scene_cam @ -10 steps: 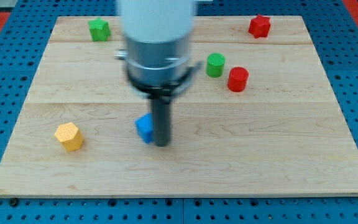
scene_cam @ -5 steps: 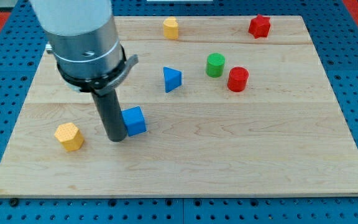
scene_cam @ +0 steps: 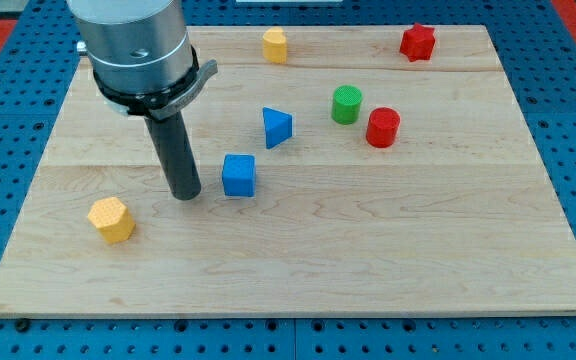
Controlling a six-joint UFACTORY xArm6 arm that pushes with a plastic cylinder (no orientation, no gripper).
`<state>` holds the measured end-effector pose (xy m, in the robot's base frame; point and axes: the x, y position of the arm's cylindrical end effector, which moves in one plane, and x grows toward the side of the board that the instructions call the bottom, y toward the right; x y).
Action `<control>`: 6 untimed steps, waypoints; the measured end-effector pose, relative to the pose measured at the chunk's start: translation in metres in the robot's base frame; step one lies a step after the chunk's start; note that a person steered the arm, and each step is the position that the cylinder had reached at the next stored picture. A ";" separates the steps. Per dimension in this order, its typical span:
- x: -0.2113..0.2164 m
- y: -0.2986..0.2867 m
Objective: Place the blue cube below the green star
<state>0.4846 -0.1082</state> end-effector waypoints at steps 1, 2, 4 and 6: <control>0.016 0.016; -0.003 0.087; -0.032 0.066; -0.023 -0.029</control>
<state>0.4618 -0.1371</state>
